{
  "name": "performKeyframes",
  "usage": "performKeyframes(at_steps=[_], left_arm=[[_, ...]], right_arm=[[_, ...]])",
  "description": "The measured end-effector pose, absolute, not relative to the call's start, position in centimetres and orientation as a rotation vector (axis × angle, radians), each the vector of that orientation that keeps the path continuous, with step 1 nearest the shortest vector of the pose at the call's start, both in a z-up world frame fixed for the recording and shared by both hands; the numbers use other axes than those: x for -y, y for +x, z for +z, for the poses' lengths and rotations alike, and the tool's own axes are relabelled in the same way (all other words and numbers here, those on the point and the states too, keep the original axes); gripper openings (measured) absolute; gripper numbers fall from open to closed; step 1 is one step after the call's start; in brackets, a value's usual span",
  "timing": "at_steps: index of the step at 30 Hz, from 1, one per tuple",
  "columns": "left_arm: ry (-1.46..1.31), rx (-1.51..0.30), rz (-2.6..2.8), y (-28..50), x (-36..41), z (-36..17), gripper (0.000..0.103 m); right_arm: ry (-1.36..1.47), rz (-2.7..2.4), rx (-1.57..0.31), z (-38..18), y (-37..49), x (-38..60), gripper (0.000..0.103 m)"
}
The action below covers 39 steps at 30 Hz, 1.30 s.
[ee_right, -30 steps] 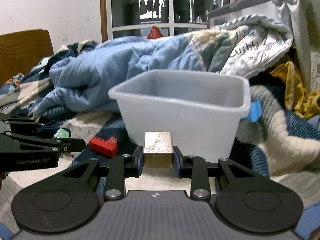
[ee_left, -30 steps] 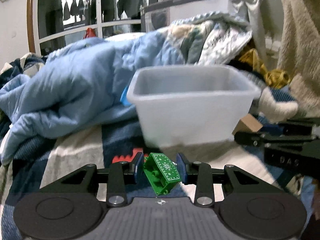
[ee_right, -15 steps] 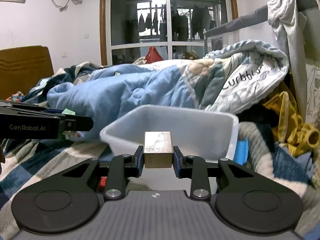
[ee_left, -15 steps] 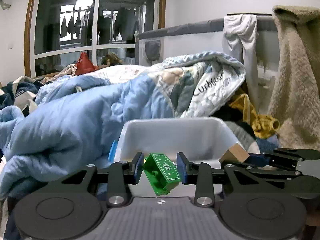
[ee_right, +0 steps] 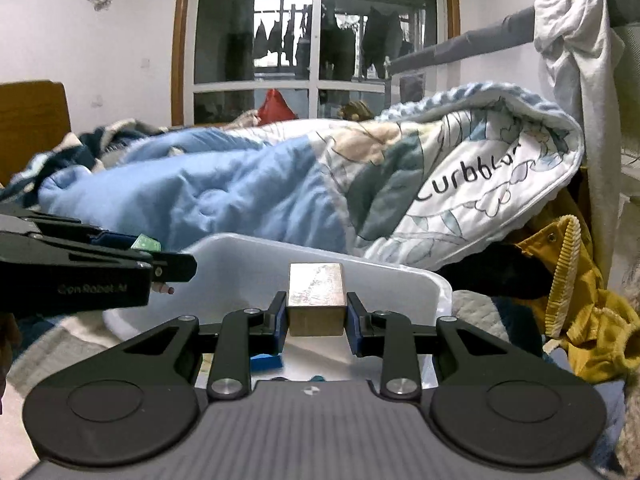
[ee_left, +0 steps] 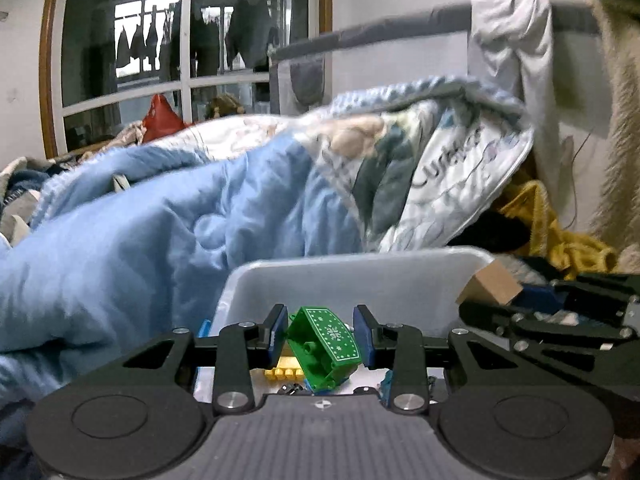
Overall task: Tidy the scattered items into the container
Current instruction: 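Carry the green piece and wooden cube over the bin and release both, then move the left tool to the red Lego brick and grasp it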
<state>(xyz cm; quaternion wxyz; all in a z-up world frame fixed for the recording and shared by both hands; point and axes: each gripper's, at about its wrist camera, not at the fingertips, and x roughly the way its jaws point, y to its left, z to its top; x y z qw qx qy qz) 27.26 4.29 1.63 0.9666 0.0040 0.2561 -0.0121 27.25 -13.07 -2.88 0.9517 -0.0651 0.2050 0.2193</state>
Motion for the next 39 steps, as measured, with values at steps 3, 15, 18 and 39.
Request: performKeyframes(at_steps=[3,15,18,39], left_arm=[[-0.008,-0.556,-0.023,28.3,-4.4,0.0,0.04],[-0.061,-0.538,-0.045,24.7,-8.1,0.7,0.069],[-0.064,-0.529,-0.023,22.9,-9.4,0.8,0.07],[0.381,-0.717,-0.343,22.4,-14.6,-11.9,0.07]], right_arm=[[-0.127,0.437,-0.455,-3.9,28.5,13.4,0.033],[-0.096,0.433,-0.449,-3.8,27.9,13.5,0.059],[-0.108,0.455,-0.414,-3.2,26.6,12.9,0.059],[-0.246,0.665,-0.464,-7.6,20.1,8.1,0.059]])
